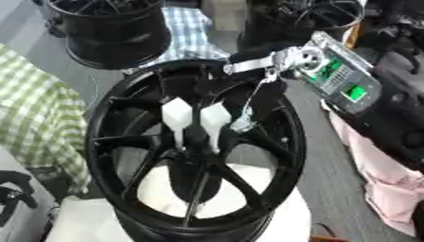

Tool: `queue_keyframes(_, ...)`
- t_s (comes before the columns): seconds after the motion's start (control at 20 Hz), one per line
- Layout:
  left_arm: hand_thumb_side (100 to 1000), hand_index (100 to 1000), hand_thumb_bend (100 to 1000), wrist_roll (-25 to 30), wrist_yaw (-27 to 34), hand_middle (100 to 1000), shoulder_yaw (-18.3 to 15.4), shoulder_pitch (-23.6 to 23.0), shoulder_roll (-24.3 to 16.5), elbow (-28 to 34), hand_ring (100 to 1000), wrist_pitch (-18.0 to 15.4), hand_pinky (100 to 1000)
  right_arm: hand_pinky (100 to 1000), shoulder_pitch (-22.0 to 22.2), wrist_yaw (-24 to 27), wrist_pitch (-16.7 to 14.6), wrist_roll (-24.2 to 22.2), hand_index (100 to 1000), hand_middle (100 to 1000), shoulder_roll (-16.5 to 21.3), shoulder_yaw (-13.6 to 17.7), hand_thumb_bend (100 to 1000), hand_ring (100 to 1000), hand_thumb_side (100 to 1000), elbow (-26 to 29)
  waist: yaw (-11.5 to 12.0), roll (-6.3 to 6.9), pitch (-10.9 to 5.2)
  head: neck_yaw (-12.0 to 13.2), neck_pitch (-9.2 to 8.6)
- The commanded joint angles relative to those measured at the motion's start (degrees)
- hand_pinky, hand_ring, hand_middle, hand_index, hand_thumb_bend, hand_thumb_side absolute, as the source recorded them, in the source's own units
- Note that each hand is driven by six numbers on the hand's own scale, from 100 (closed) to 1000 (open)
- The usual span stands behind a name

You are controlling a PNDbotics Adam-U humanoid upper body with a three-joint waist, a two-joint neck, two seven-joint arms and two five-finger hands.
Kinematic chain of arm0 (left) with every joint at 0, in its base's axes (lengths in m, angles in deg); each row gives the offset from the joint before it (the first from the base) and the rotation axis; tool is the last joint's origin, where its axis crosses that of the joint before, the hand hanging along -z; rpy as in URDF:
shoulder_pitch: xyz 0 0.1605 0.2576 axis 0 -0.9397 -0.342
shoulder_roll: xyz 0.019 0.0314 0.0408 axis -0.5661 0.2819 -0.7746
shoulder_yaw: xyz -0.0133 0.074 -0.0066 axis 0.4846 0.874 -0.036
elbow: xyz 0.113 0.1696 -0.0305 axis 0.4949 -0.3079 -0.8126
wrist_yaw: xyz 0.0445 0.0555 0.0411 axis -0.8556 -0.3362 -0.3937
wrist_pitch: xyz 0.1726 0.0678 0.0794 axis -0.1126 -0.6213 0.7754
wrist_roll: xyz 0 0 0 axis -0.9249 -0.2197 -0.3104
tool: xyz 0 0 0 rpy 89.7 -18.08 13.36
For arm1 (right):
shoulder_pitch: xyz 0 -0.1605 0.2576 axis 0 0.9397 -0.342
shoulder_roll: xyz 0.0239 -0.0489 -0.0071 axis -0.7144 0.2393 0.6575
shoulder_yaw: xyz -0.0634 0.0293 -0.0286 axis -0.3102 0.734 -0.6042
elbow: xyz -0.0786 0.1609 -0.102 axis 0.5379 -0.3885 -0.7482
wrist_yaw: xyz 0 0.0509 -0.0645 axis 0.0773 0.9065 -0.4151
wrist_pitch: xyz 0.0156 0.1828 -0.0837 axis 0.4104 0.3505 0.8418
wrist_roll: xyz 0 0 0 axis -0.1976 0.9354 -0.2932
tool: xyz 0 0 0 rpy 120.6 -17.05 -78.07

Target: Pull the pin out of the wheel hub.

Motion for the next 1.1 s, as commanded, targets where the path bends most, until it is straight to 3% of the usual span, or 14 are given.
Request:
queue_keyframes(0.05,810,711,100,-0.04,0.03,518,0.20,0.79,-0.22,0.71,185,-0.31,519,917,-0.81,-1.54,-0.77,-0.21,908,828,0.07,0.25,454,881,322,-1.04,0.10,0.35,-0.25,-0.18,-0.13)
queue_keyframes(0.7,812,711,100,-0.04,-0.07,518,0.33,0.87,-0.12,0.65,186,-0.33,520,894,-0.19,-3.95,-2.97,1.13,793,710,-2.11,-0.84,395,819,302,-4.33,0.16,0.36,-0.18,-0.23,-0.13)
queue_keyframes(0.8,813,712,100,-0.04,-0.12,518,0.34,0.86,-0.11,0.63,186,-0.31,520,885,-0.23,-4.03,-3.11,1.87,767,678,-2.34,-0.89,352,804,295,-4.53,0.19,0.33,-0.18,-0.25,-0.13)
queue_keyframes(1.0,815,712,100,-0.04,-0.16,518,0.39,0.89,-0.08,0.62,188,-0.23,520,863,-0.30,-3.81,-2.89,4.90,686,585,-2.50,-0.56,100,760,276,-4.55,0.26,0.30,-0.20,-0.27,-0.18)
queue_keyframes(1.1,816,712,100,-0.04,-0.21,518,0.42,0.88,-0.08,0.61,189,-0.18,520,852,-0.55,-3.40,-2.59,7.02,641,538,-2.13,-0.28,100,739,271,-3.83,0.26,0.26,-0.25,-0.22,-0.16)
